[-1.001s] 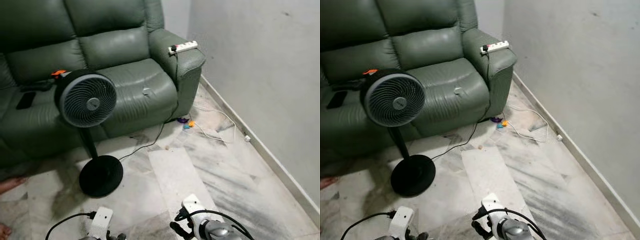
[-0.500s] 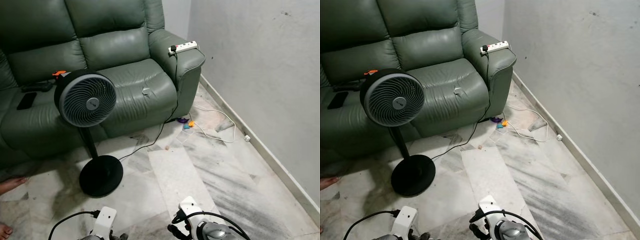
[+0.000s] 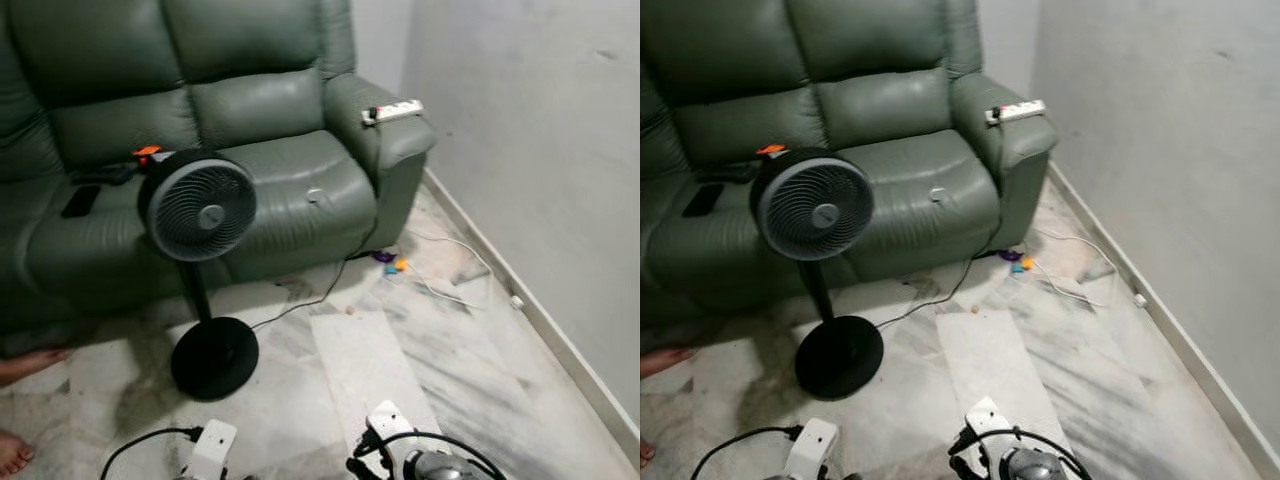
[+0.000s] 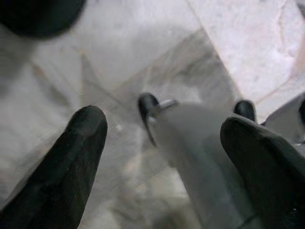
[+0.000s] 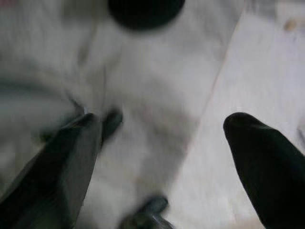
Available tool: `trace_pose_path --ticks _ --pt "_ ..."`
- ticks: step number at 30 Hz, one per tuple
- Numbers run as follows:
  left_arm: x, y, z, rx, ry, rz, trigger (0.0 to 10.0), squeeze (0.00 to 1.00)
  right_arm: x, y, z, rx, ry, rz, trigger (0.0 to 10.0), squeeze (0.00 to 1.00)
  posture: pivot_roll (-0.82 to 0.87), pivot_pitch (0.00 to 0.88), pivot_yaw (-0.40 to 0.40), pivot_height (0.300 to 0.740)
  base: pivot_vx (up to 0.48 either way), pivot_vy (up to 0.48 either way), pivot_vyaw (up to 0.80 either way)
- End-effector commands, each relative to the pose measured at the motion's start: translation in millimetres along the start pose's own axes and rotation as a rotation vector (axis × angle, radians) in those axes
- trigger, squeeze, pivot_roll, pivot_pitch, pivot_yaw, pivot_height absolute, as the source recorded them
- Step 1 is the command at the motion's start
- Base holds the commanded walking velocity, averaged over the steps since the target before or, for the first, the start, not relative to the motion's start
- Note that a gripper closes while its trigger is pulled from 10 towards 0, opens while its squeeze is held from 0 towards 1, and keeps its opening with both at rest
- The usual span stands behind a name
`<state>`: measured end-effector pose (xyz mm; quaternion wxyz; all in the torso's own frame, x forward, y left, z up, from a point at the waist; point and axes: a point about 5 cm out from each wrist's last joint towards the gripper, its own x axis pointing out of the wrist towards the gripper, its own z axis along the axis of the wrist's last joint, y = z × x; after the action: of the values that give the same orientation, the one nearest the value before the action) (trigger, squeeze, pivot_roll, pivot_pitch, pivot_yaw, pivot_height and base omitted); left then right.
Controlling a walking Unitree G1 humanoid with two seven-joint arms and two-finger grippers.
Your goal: Hang keys on a hook
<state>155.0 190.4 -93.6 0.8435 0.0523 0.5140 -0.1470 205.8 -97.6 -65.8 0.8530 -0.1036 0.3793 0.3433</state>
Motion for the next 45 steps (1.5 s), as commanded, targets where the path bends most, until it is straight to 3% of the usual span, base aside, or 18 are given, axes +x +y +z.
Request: trace_pose_path --ticks 1,17,19,20,21,25,28,32,33,39,45 --pt "6.0 -13.7 18 0.022 -0.047 -0.026 10.0 0.00 -5.2 -5.8 -11 0.008 0.038 -0.017 10.0 0.00 0.03 0.028 0.014 0.740 0.428 0.000 0.00" --pt "12.0 -33.4 24 0.034 -0.051 -0.029 10.0 0.00 -1.8 -8.7 1 0.005 0.033 -0.031 10.0 0.00 0.03 0.030 0.010 0.740 0.377 0.000 0.00" --pt "10.5 -25.5 26 0.031 -0.051 -0.013 10.0 0.00 -4.6 -12.9 -2 0.003 0.034 -0.037 10.0 0.00 0.04 0.030 0.007 0.740 0.000 0.000 0.00" --pt "7.5 -13.0 27 0.022 -0.062 0.026 10.0 0.00 -11.3 -20.6 -10 0.014 0.033 -0.054 10.0 0.00 0.04 0.030 0.005 0.740 0.000 0.000 0.00" --pt "7.5 -13.0 27 0.022 -0.062 0.026 10.0 0.00 -11.3 -20.6 -10 0.014 0.033 -0.054 10.0 0.00 0.04 0.030 0.005 0.740 0.000 0.000 0.00" --pt "5.4 -3.8 31 -0.130 -0.109 0.068 10.0 0.00 -16.2 -30.9 -13 0.040 0.024 -0.122 10.0 0.00 0.04 0.029 0.000 0.740 0.000 0.000 0.00" --pt "5.3 -1.1 31 -0.193 -0.100 0.094 10.0 0.00 -15.4 -40.0 -8 0.171 0.014 -0.241 10.0 0.00 0.06 0.029 -0.014 0.740 0.000 0.000 0.00" --pt "7.7 -10.1 35 -0.216 -0.085 -0.003 10.0 0.00 -13.3 -45.7 1 0.315 -0.011 -0.332 10.0 0.00 0.07 0.032 -0.023 0.740 0.000 0.000 0.00" --pt "9.4 -19.2 39 -0.230 -0.076 -0.096 10.0 0.00 -11.6 -43.2 1 0.357 -0.011 -0.333 10.0 0.00 0.07 0.032 -0.023 0.740 0.000 0.000 0.00" --pt "9.7 -25.5 47 -0.230 -0.060 -0.211 10.0 0.00 -12.0 -40.7 -5 0.383 0.006 -0.355 10.0 0.00 0.05 0.033 -0.020 0.740 0.000 0.000 0.00" --pt "8.7 -28.9 38 -0.198 -0.001 -0.271 10.0 0.00 -17.1 -43.0 -17 0.405 0.032 -0.384 10.0 0.00 0.03 0.034 -0.019 0.740 0.000 0.000 0.00"
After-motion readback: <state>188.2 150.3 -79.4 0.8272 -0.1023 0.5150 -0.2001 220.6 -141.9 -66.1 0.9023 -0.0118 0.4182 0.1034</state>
